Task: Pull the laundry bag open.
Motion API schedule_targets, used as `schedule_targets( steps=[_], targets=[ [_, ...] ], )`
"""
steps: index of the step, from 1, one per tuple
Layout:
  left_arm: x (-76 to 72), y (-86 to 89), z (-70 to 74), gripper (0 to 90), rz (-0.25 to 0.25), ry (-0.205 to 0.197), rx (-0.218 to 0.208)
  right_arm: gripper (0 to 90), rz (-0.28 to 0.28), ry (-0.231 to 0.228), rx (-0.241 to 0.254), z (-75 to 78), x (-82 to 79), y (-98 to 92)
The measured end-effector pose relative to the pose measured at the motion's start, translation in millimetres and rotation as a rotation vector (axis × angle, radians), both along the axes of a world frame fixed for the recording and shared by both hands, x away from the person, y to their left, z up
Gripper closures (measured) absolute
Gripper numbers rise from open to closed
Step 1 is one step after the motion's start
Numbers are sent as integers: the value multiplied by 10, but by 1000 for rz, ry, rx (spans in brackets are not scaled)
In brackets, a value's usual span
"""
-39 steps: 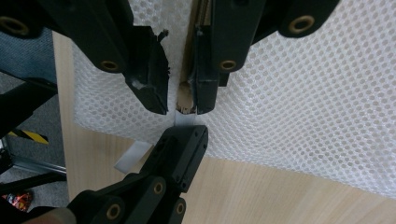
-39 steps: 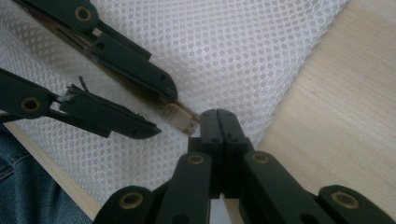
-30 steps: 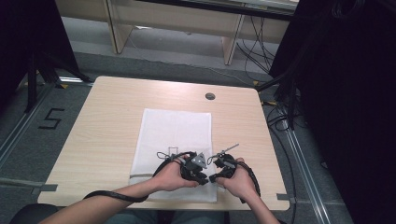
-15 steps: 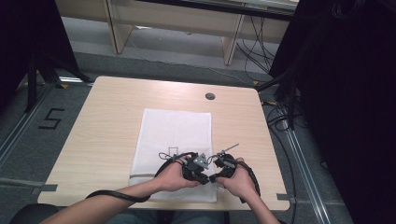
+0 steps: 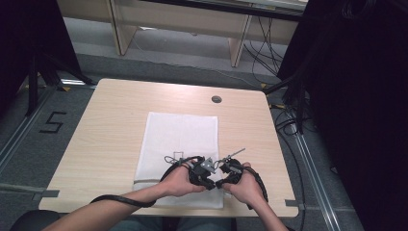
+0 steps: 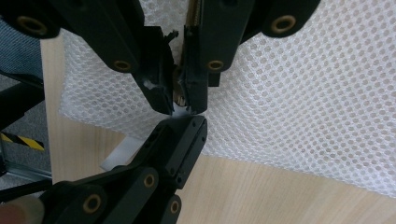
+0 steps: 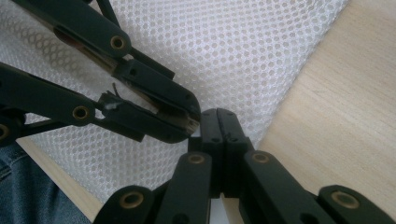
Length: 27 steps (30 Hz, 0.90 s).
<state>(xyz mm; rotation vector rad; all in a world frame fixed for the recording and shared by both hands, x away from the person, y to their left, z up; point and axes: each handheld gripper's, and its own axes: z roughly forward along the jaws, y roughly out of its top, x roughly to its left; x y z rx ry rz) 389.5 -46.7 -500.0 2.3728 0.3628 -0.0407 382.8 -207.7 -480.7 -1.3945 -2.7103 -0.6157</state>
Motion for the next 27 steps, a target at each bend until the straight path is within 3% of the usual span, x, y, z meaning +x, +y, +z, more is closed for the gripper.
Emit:
schedule_targets(
  steps=[2,5,9,14,19,24,25,27],
  targets=[
    [4,6,12,821,-9,-10,16,900,7,-5,-2,-1,4,2],
    [-10,4,5,821,7,9,-8,900,4,4,6,-4,9,-5],
    [-9,12,6,821,3,5,-3,900,-23,33,7,-2,0,-14],
    [-3,14,9,822,-5,3,-1,900,8,6,-8,-7,0,0],
    [-4,17,12,823,-11,-2,3,900,-6,27,-17,2,1,15],
    [23,176,95,823,1,-16,28,900,-9,18,-24,8,-8,23],
    [26,217,111,822,11,-6,25,900,3,6,-29,4,-3,25],
    [34,293,120,822,12,17,-21,900,10,14,-32,8,6,29]
  ],
)
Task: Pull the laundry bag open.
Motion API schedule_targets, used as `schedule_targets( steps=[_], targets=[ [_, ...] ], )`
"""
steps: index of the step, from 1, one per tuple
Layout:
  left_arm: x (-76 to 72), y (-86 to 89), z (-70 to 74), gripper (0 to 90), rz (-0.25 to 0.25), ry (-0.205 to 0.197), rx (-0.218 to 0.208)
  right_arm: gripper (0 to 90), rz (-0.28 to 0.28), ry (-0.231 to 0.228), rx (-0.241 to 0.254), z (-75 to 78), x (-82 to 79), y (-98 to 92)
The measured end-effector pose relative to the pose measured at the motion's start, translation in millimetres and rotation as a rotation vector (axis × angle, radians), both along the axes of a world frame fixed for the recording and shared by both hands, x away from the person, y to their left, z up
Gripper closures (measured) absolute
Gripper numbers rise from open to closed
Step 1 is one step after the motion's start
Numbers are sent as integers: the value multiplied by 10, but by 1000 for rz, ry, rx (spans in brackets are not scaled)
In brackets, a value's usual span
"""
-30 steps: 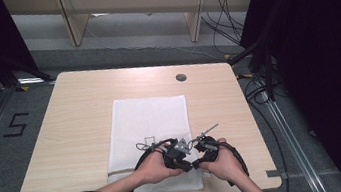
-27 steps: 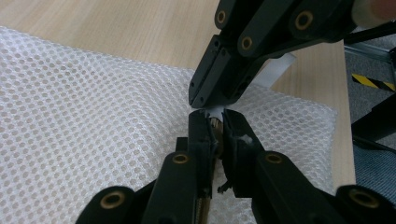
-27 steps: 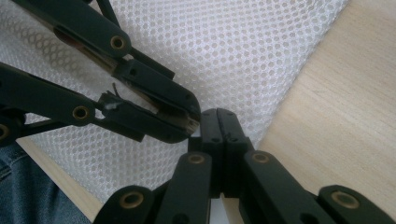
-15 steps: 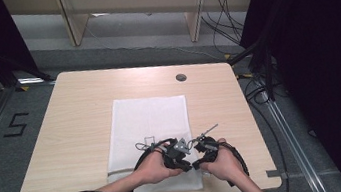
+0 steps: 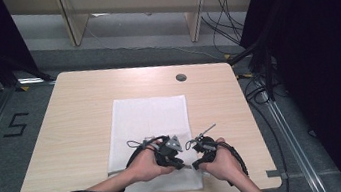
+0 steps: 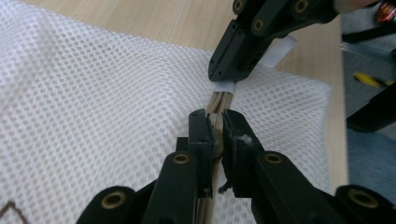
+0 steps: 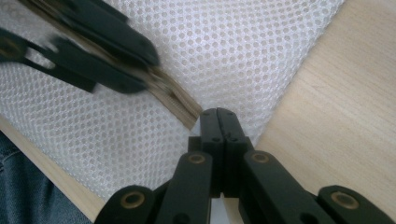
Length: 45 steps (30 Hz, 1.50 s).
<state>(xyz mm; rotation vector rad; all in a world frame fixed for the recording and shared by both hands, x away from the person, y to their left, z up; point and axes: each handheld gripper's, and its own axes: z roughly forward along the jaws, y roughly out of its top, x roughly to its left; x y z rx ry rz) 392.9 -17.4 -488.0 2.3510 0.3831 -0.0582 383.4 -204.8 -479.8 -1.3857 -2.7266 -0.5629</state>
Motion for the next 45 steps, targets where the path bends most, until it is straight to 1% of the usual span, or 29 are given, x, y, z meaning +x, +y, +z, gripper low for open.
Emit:
schedule_targets(
  steps=[2,3,4,5,9,10,11,12,13,14,16,17,20,21,22,23,24,26,27,30,32,33,34,36,37,39,42,44,45],
  targets=[
    [-24,-1,-3,822,-10,-28,17,900,-17,15,9,1,4,4],
    [-36,-8,-4,822,-15,-45,26,900,-1,2,10,-9,16,-3],
    [-36,-4,-1,822,-15,-45,22,900,0,5,9,-9,20,-6],
    [-38,0,-9,822,-5,-35,2,900,0,4,12,-11,19,-8],
    [-31,32,-10,822,-10,-23,-8,900,2,-1,17,-15,17,-18],
    [-46,39,-5,822,-4,-33,6,900,3,-1,16,-15,17,-18],
    [-45,50,3,822,-15,-36,-2,900,-9,4,15,-11,13,-14],
    [-56,62,12,822,-9,-44,2,900,0,0,20,-13,16,-17],
    [-53,77,22,822,-3,-35,5,900,-11,4,14,-11,9,-14],
    [-45,96,32,822,-6,-44,6,900,-18,5,12,-7,1,-8],
    [-31,145,36,821,2,-21,-17,900,5,-6,13,-14,9,-11],
    [-39,158,31,822,8,-23,-9,900,-13,-4,13,-13,1,-1],
    [-53,175,21,822,-2,-36,-8,900,-10,6,7,-3,1,1],
    [-57,179,23,822,-1,-29,-14,900,-7,-6,17,-14,3,-2],
    [-63,188,32,822,1,-49,0,900,-5,1,11,-10,9,-9],
    [-61,201,38,822,6,-26,-17,900,-5,-3,15,-14,9,-14],
    [-55,213,45,822,4,-33,-7,900,-12,0,16,-12,5,-12],
    [-56,245,53,822,11,-27,-7,900,2,-7,15,-16,12,-15],
    [-48,260,54,822,1,-30,-18,900,0,-3,13,-12,12,-13],
    [-60,278,59,822,7,-24,-14,900,1,-5,16,-16,13,-17],
    [-64,286,63,822,-3,-45,-5,900,-10,0,14,-11,6,-12],
    [-74,290,64,822,7,-30,-8,900,2,-6,16,-14,11,-16],
    [-73,298,68,822,-2,-44,-12,900,0,-5,14,-13,10,-14],
    [-67,313,73,822,-4,-41,-12,900,-6,-1,16,-13,8,-14],
    [-69,317,75,822,0,-43,1,900,-6,-1,19,-15,9,-15],
    [-67,333,76,822,2,-34,-18,900,-5,-3,19,-15,10,-16],
    [-71,341,74,822,-7,-49,-5,900,-4,-2,16,-13,7,-14],
    [-78,365,71,822,8,-30,-14,900,-2,0,16,-12,6,-14],
    [-74,379,72,822,2,-46,-7,900,-3,-3,17,-13,4,-13]
  ],
)
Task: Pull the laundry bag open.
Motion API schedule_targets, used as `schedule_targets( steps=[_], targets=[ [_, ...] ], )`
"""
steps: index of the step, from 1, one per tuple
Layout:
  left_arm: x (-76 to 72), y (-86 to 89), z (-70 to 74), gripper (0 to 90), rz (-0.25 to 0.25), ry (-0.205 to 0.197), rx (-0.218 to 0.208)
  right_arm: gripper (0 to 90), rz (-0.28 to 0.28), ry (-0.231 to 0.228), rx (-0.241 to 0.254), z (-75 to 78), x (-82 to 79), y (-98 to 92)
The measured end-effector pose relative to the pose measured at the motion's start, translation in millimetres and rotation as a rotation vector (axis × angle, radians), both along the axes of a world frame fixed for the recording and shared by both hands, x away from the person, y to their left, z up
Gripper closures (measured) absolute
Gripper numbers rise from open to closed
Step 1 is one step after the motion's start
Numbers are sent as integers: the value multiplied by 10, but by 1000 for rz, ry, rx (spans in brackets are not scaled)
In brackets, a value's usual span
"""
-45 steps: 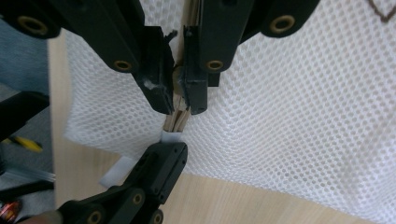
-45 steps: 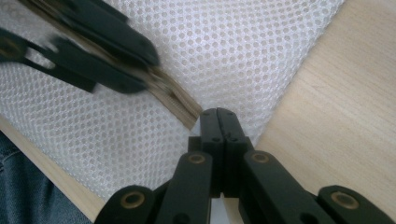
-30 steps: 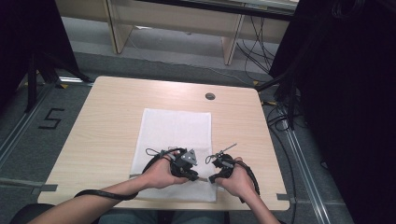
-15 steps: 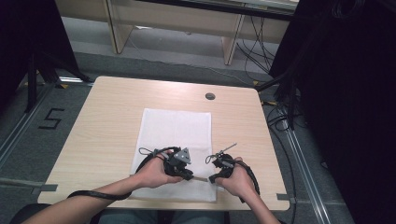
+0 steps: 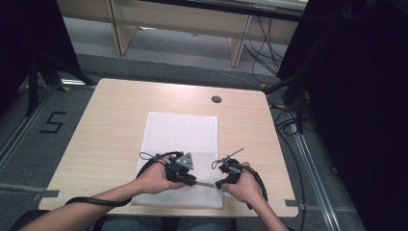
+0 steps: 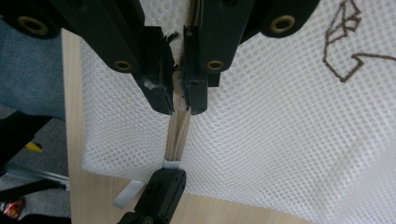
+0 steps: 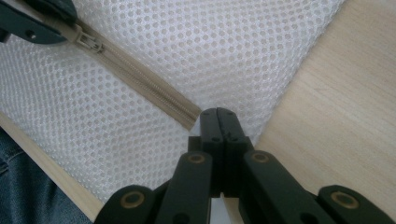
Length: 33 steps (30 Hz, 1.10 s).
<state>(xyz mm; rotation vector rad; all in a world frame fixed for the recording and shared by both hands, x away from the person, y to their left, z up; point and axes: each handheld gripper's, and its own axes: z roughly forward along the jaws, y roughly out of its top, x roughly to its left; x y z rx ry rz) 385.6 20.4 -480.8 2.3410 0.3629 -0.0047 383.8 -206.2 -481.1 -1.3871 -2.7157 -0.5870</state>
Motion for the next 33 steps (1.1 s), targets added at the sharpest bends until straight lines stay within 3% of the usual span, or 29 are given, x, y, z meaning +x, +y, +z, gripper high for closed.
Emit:
schedule_targets(
  steps=[3,5,6,14,16,17,18,19,23,24,26,27,32,33],
  targets=[
    [6,50,9,822,5,-7,3,900,-4,4,-1,3,-1,3],
    [10,83,16,822,20,17,-11,900,8,-4,-2,-1,5,-1],
    [14,93,22,822,8,-1,-5,900,2,-3,-4,0,3,2],
    [-13,101,2,821,17,3,-11,900,0,0,1,0,2,-1],
    [-19,106,-2,822,15,-4,-10,900,-1,0,2,-1,1,-2],
    [-17,121,-7,822,6,-26,-3,900,-1,-1,2,-2,1,-3],
    [-22,134,-12,822,20,-2,-8,900,-9,6,2,2,-4,-2],
    [-17,154,-19,821,19,-15,-11,900,-8,6,1,1,-3,-4],
    [-27,186,-26,822,31,4,-22,900,-7,8,4,0,3,-5],
    [-18,188,-19,822,17,-14,-19,900,-7,9,2,1,4,-3],
    [-19,190,-20,822,25,-4,-20,900,-7,4,1,2,-1,-2],
    [-9,205,-17,822,15,-26,-7,900,-8,6,0,2,-4,-2],
    [27,306,-6,822,43,32,-36,900,-13,8,2,3,-3,-2],
    [27,318,2,822,25,0,-23,900,-10,5,0,2,-2,-2]
  ],
)
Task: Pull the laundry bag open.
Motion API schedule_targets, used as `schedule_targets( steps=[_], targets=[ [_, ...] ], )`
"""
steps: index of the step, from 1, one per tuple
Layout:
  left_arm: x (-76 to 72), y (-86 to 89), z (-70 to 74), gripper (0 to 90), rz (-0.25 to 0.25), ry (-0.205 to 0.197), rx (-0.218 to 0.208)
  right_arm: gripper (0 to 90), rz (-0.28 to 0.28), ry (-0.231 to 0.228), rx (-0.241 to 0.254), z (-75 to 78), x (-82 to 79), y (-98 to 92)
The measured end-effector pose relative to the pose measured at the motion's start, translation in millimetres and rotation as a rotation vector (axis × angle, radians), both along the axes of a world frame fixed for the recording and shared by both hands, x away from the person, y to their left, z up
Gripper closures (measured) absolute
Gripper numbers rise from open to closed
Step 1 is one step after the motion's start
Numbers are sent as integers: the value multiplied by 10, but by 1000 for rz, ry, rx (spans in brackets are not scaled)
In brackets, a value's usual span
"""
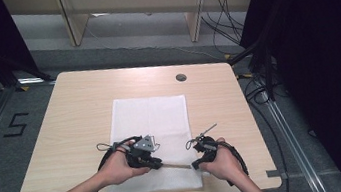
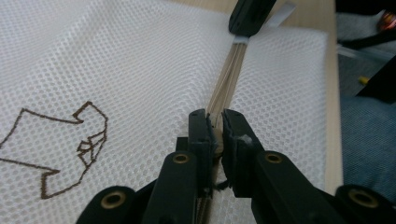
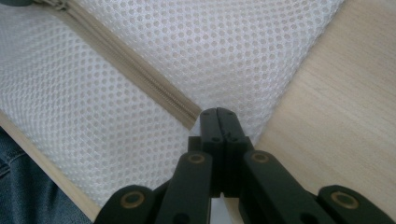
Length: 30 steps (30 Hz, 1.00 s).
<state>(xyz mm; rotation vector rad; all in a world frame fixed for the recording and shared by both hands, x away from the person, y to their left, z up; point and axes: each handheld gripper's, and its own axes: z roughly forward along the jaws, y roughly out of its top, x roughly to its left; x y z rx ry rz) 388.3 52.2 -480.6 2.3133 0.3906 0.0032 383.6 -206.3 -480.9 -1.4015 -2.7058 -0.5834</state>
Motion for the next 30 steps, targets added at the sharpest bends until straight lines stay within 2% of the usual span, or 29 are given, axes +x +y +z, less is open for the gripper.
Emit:
schedule_targets(
  steps=[1,5,7,9,11,12,13,14,15,17,19,20,21,25,28,30],
  targets=[
    [-9,0,2,822,11,12,-4,900,0,0,2,0,1,0],
    [-13,3,-3,822,1,3,-3,900,-1,1,3,-1,0,-1],
    [-4,42,7,822,1,-33,35,900,-1,0,-1,1,-1,-4],
    [26,140,20,822,33,1,17,900,8,-8,-2,-12,3,-13],
    [56,254,47,822,53,-14,28,900,0,1,2,-2,4,-10],
    [59,303,59,822,66,5,10,900,2,-1,2,-4,8,-8],
    [61,337,73,822,57,21,-16,900,10,1,8,-3,12,-5],
    [39,338,84,822,61,28,-23,900,-4,12,10,2,4,4],
    [9,314,98,822,43,-15,7,900,7,5,6,0,14,-1],
    [5,303,101,821,32,-40,20,900,19,2,-1,3,17,2],
    [3,314,94,822,47,-17,5,900,18,-1,-1,2,14,3],
    [6,319,94,821,39,-22,5,900,12,-13,7,-10,11,3],
    [-5,322,93,822,37,-28,18,900,16,-5,2,-5,16,-4],
    [-25,333,80,822,42,-6,8,900,-4,9,8,0,4,-1],
    [-26,339,78,822,39,-9,13,900,0,10,11,1,5,-4],
    [-22,362,84,822,30,-34,41,900,4,5,9,0,3,-6]
  ],
)
